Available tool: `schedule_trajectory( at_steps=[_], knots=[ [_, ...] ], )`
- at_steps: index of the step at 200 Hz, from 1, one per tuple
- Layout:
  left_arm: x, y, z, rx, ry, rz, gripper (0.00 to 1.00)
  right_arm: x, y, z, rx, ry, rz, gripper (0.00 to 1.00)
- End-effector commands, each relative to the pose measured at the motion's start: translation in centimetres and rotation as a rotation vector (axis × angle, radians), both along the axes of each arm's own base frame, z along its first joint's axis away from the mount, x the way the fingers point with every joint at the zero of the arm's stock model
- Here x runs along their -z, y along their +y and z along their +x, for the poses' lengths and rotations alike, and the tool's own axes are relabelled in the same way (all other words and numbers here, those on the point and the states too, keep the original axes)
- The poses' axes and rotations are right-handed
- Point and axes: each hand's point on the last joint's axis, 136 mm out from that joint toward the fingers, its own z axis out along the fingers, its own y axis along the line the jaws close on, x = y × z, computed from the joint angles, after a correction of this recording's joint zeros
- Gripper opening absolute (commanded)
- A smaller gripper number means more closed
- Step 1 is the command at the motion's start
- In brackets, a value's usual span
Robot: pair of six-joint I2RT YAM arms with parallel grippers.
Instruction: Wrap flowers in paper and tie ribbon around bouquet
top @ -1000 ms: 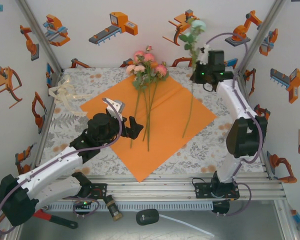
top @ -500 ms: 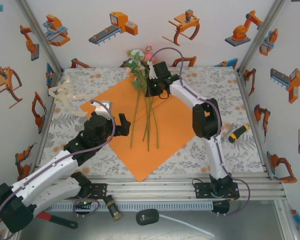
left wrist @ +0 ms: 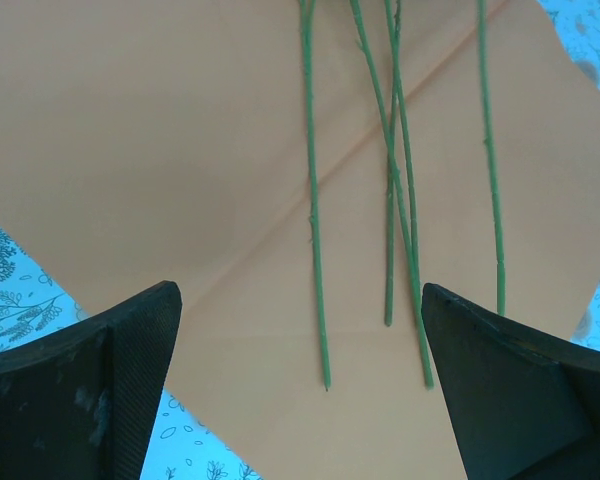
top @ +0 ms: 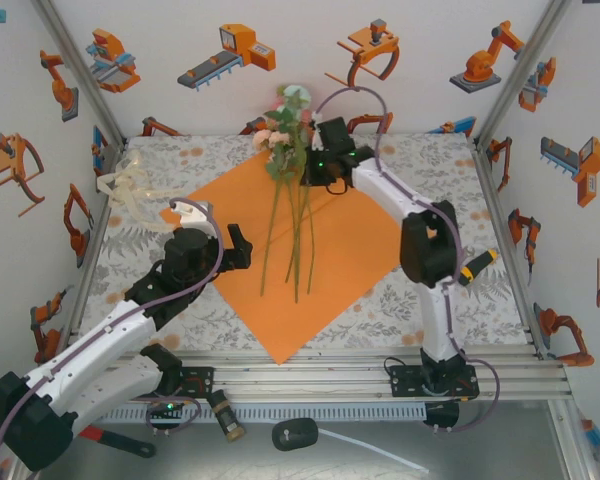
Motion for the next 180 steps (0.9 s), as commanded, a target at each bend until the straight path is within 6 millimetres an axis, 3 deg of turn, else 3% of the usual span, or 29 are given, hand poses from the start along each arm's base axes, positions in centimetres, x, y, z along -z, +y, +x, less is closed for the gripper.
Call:
schedule_trajectory(
  at_steps=[1,15,28,75,97,133,157,180],
  knots=[
    [-0.3,-0.9,0.2,0.035,-0.003,-0.043,0.97,-2.9,-6.3,2.8,0.289,-0.071,0.144,0.00],
    [-0.2,-1.3,0.3,0.046,0.006,-0.044,0.97,-1.0,-8.5,2.9,0.385,-0.009,0.213,0.00],
    [-0.1,-1.5,0.4,0.056,0.010,-0.045,0.97,0.4,-8.7,3.0,0.400,0.032,0.234,0.00],
    [-0.4,-1.7,0.1,0.068,0.009,-0.063,0.97,5.1,-7.3,4.1,0.265,0.063,0.105,0.00],
    [-0.3,-1.4,0.1,0.054,0.007,-0.070,0.97,6.8,-5.7,4.4,0.195,0.088,0.115,0.00],
    [-0.4,-1.6,0.2,0.060,0.009,-0.082,0.97,8.1,-2.8,4.6,0.118,0.111,0.147,0.06],
    [-0.4,-1.7,0.2,0.063,0.013,-0.081,0.97,8.4,-2.3,5.1,0.092,0.106,0.132,0.24],
    [-0.3,-1.5,0.1,0.053,0.019,-0.077,0.97,6.7,-2.9,5.6,0.079,0.094,0.100,0.36]
  ],
)
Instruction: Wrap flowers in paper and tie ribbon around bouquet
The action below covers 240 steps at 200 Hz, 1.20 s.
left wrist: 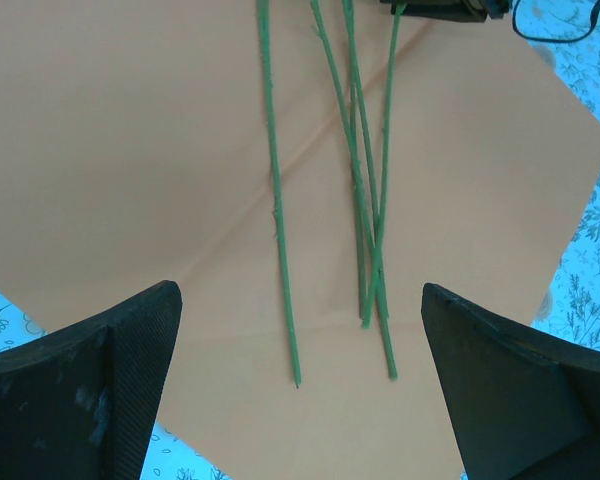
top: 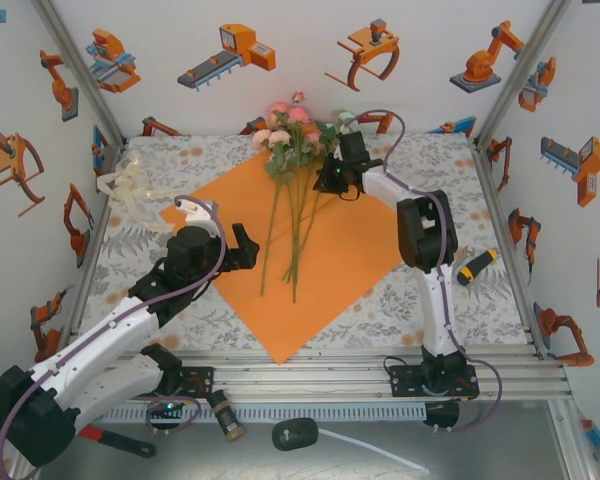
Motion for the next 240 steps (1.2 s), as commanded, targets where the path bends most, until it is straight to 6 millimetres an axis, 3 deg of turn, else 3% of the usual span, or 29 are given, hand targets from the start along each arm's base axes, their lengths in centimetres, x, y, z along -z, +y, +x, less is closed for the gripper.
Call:
schedule_trajectory(
  at_steps=[1,43,69,89,117,133,151,172,188,210,240],
  knots=[
    [-0.6,0.1,0.1,-0.010,-0.004,-0.027,0.97,-2.6,0.2,0.6,-0.046,-0.041,-0.017,0.36],
    [0.4,1.8,0.0,-0.104,0.046,-0.013,0.97,-6.9,-3.3,-0.2,0.013,-0.079,-0.063,0.48],
    [1.6,3.3,-0.3,-0.195,0.110,-0.032,0.97,-9.5,-5.6,-2.3,0.054,-0.106,-0.085,0.49],
    [2.9,4.9,-0.9,-0.306,0.178,-0.067,0.97,-10.3,-6.4,-5.0,0.069,-0.101,-0.066,0.49],
    [4.8,6.1,-1.6,-0.382,0.252,-0.105,0.98,-8.7,-7.5,-9.3,0.160,-0.036,0.011,0.49],
    [5.9,6.0,-2.1,-0.385,0.308,-0.126,1.00,-6.7,-7.7,-12.0,0.214,0.016,0.028,0.49],
    [7.3,6.1,-2.6,-0.408,0.395,-0.166,0.98,-4.1,-8.2,-15.8,0.322,0.093,-0.005,0.49],
    [9.9,7.7,-4.1,-0.529,0.536,-0.173,0.94,-1.4,-8.7,-20.7,0.412,0.180,-0.106,0.49],
    [11.4,8.5,-4.9,-0.586,0.589,-0.170,0.93,0.0,-8.3,-24.1,0.392,0.222,-0.146,0.49],
    [13.2,7.6,-5.1,-0.560,0.639,-0.189,0.92,1.5,-7.4,-28.3,0.353,0.254,-0.157,0.50],
    [15.1,6.2,-5.4,-0.506,0.709,-0.189,0.86,2.6,-7.0,-32.3,0.291,0.295,-0.205,0.50]
  ],
)
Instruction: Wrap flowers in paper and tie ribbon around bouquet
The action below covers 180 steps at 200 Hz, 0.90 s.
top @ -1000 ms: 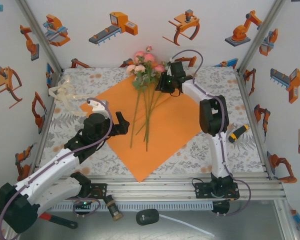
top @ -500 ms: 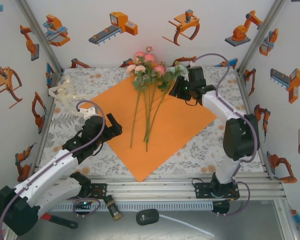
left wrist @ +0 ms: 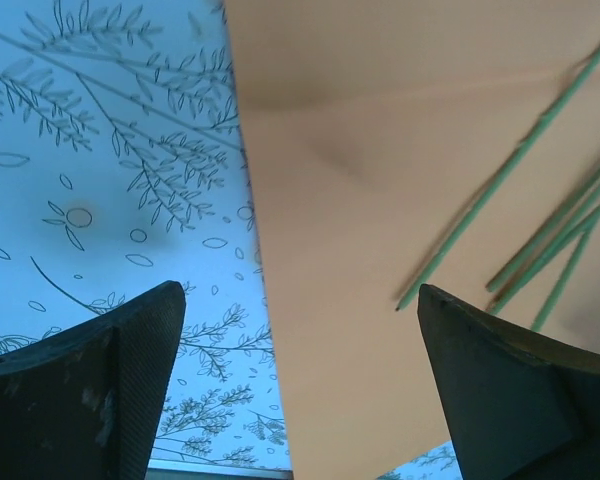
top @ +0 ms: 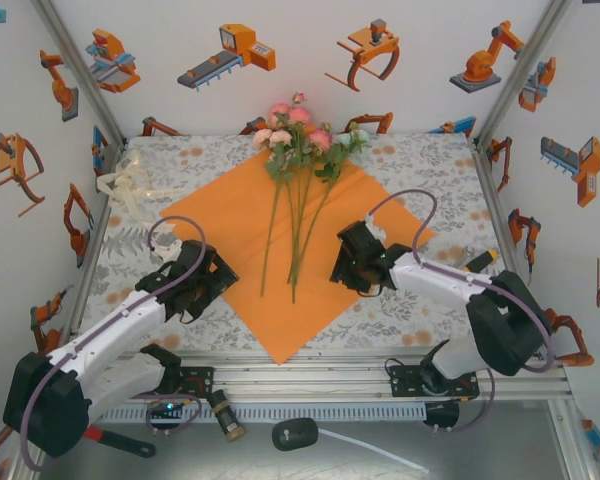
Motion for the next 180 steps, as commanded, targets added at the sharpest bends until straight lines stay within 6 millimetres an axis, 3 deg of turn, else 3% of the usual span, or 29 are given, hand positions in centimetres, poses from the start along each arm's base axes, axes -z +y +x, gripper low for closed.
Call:
schedule_trajectory(
  at_steps=[1,33,68,102,135,153,180],
  knots=[
    [1.6,-1.2,-0.7,0.012,0.068,-0.063,0.85,0.6,-1.0,-2.2,0.047,0.025,-0.037,0.50],
    [3.7,-2.2,-1.6,0.036,0.138,-0.092,0.76,2.3,-0.4,-5.4,0.006,0.114,-0.028,0.52],
    [4.4,-2.8,-1.8,0.060,0.141,-0.086,0.70,2.8,-0.1,-6.7,-0.010,0.139,-0.023,0.54],
    [4.8,-3.8,-1.0,0.089,0.116,-0.103,0.67,3.3,-1.7,-4.8,0.071,0.079,-0.104,0.54],
    [3.5,-4.9,0.8,0.126,0.030,-0.129,0.65,3.3,-1.4,-1.8,0.127,0.048,-0.035,0.50],
    [2.8,-5.4,1.5,0.137,-0.002,-0.139,0.63,3.0,-1.5,-1.4,0.126,0.040,-0.030,0.47],
    [1.6,-7.1,2.3,0.201,-0.044,-0.186,0.57,3.0,-3.3,-0.8,0.161,0.045,-0.030,0.47]
  ],
)
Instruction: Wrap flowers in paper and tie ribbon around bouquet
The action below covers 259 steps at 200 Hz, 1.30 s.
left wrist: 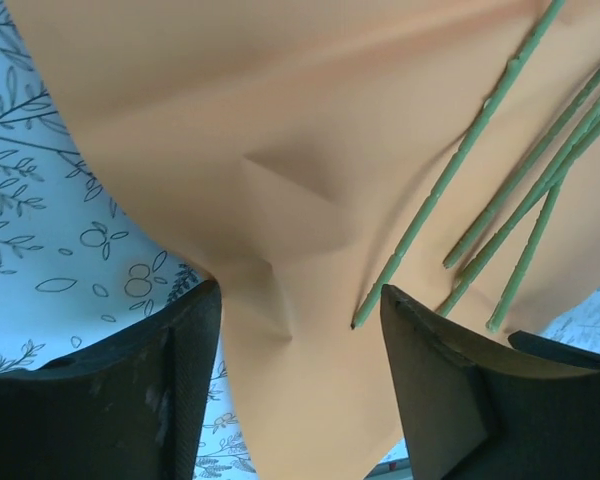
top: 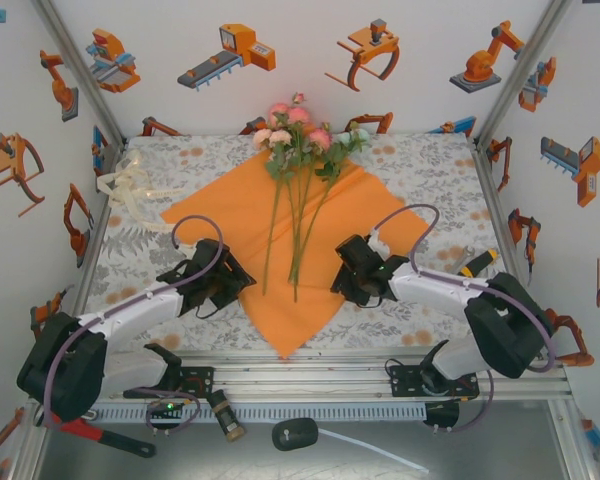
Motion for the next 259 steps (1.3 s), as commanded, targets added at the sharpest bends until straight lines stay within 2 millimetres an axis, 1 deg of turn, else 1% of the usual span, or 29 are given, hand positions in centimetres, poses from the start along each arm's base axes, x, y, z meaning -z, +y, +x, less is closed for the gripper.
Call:
schedule_trajectory(
  at_steps=[1,11,23,37,54,67,77,84,85,95,106,111,120,139,152,164,184,202,228,245,259],
  knots=[
    [-0.8,-1.5,0.6,0.072,-0.042,-0.031,0.57,0.7,-2.4,0.6,0.038,-0.003,-0.053,0.47],
    [-1.0,-1.9,0.7,0.088,-0.044,-0.043,0.53,0.0,-2.0,1.1,-0.009,-0.032,-0.036,0.49],
    [-1.3,-2.4,0.8,0.105,-0.047,-0.056,0.49,-1.5,-1.7,1.6,-0.086,-0.084,-0.051,0.52],
    [-1.7,-3.0,0.9,0.124,-0.050,-0.071,0.39,-3.6,-1.4,2.1,-0.200,-0.164,-0.087,0.56],
    [-2.0,-3.3,1.0,0.131,-0.051,-0.078,0.29,-6.2,-0.7,2.2,-0.392,-0.289,-0.124,0.66],
    [-2.1,-3.4,1.2,0.130,-0.054,-0.074,0.21,-7.7,-0.6,2.1,-0.527,-0.379,-0.179,0.78],
    [-2.0,-3.4,1.3,0.131,-0.047,-0.070,0.13,-8.7,-0.4,2.1,-0.634,-0.433,-0.228,0.78],
    [-2.1,-3.6,1.4,0.132,-0.046,-0.073,0.10,-9.7,-0.3,2.4,-0.710,-0.476,-0.282,0.78],
    [-2.1,-3.7,1.5,0.133,-0.047,-0.073,0.10,-9.6,-0.3,2.4,-0.723,-0.474,-0.292,0.78],
    [-2.6,-4.0,1.9,0.134,-0.054,-0.085,0.08,-10.5,0.2,2.5,-0.831,-0.522,-0.341,0.77],
    [-2.9,-4.5,2.3,0.130,-0.055,-0.105,0.08,-10.8,1.0,2.1,-0.947,-0.564,-0.353,0.76],
    [-3.2,-4.7,2.5,0.125,-0.053,-0.115,0.08,-10.9,1.6,1.7,-1.008,-0.586,-0.340,0.76],
    [-3.4,-4.8,2.9,0.111,-0.042,-0.127,0.08,-10.8,3.0,0.2,-1.152,-0.627,-0.293,0.75],
    [-3.9,-5.1,3.8,0.091,-0.031,-0.140,0.08,-10.2,5.5,-4.1,-1.425,-0.715,-0.156,0.74],
    [-4.0,-5.0,4.5,0.071,-0.022,-0.146,0.08,-9.6,6.7,-6.8,-1.552,-0.751,-0.091,0.74],
    [-3.9,-5.0,5.0,0.057,-0.010,-0.155,0.08,-8.8,7.2,-8.3,-1.631,-0.760,-0.079,0.74],
    [-3.8,-5.3,5.7,0.044,-0.002,-0.187,0.08,-7.5,8.0,-8.9,-1.676,-0.763,-0.116,0.74],
    [-3.4,-5.9,6.0,0.048,0.015,-0.214,0.08,-6.3,8.5,-8.6,-1.691,-0.778,-0.188,0.74],
    [-2.8,-6.1,6.1,0.043,0.034,-0.228,0.08,-5.1,9.0,-8.8,-1.742,-0.820,-0.249,0.74],
    [-2.6,-6.0,6.2,0.036,0.035,-0.229,0.08,-4.6,9.8,-8.7,-1.739,-0.859,-0.276,0.74],
    [-2.6,-6.0,6.1,0.036,0.035,-0.228,0.08,-4.1,10.0,-8.4,-1.721,-0.894,-0.329,0.73]
  ],
)
